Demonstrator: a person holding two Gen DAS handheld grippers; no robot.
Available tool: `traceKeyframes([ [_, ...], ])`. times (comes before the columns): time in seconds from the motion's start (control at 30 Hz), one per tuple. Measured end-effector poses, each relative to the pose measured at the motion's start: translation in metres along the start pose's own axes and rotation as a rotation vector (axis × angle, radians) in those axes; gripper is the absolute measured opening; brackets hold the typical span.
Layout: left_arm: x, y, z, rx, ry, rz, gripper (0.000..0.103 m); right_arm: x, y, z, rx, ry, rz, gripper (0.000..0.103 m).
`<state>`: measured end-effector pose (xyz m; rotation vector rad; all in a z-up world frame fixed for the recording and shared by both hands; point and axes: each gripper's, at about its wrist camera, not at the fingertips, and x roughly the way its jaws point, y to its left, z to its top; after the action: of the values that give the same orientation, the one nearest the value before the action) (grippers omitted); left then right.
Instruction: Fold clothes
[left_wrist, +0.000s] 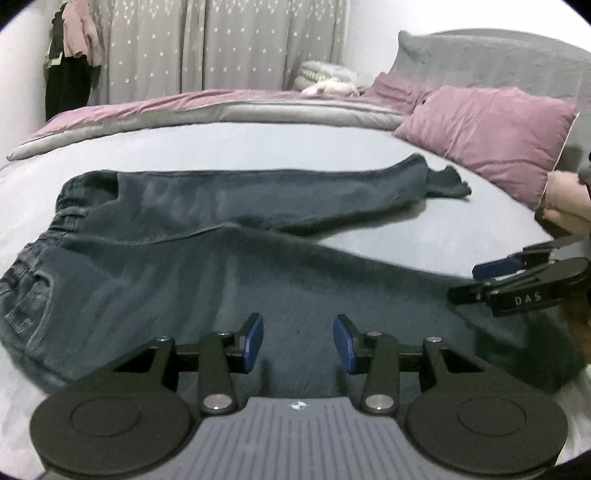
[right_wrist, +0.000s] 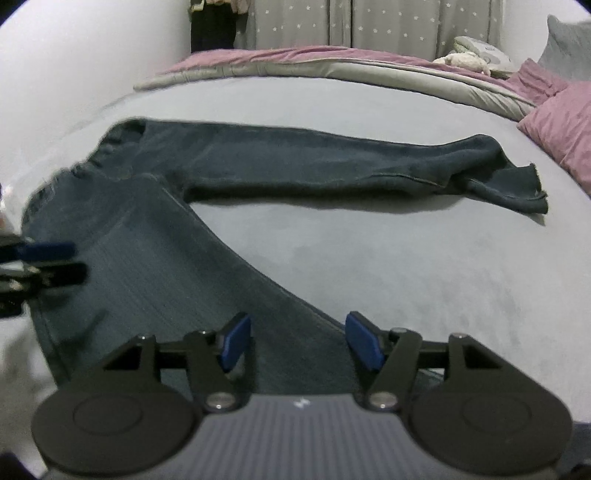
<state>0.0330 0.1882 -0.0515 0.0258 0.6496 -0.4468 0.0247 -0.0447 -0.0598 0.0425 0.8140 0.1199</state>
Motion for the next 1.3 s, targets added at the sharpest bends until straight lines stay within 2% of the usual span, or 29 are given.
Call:
traceKeyframes([
  [0.3, 0.041, -0.004, 0.016, -0.075, -0.047, -0.033, 0.040, 0.019, -0.019, 0.034, 0.101, -0.009, 0.103, 0.059],
  [0.53, 0.057, -0.002, 0.019, -0.062, -0.081, 0.005, 0.040, 0.058, -0.006, 0.050, 0.102, 0.029, 0.239, 0.056],
  [0.7, 0.073, 0.010, 0.010, -0.036, 0.003, 0.131, 0.040, 0.086, 0.013, 0.056, 0.088, 0.064, 0.325, 0.040],
  [0.73, 0.074, 0.011, 0.008, -0.024, 0.004, 0.136, 0.040, 0.091, 0.017, 0.057, 0.079, 0.068, 0.328, 0.033],
  [0.77, 0.074, 0.011, 0.007, -0.022, 0.006, 0.136, 0.040, 0.095, 0.022, 0.057, 0.058, 0.065, 0.310, 0.025],
  [0.87, 0.074, 0.012, 0.006, -0.019, 0.011, 0.138, 0.040, 0.100, 0.036, 0.059, -0.001, 0.049, 0.254, 0.021],
  [1.03, 0.077, 0.009, 0.013, -0.025, 0.028, 0.156, 0.040, 0.097, 0.037, 0.061, -0.006, 0.031, 0.240, 0.022],
  [1.1, 0.077, 0.010, 0.016, -0.034, 0.035, 0.157, 0.040, 0.096, 0.028, 0.061, 0.021, 0.023, 0.261, 0.027],
  [1.17, 0.077, 0.012, 0.020, -0.055, 0.036, 0.155, 0.040, 0.093, 0.019, 0.061, 0.034, 0.013, 0.261, 0.039],
  [1.3, 0.075, 0.012, 0.026, -0.107, 0.014, 0.146, 0.040, 0.088, -0.001, 0.062, 0.057, -0.003, 0.209, 0.044],
])
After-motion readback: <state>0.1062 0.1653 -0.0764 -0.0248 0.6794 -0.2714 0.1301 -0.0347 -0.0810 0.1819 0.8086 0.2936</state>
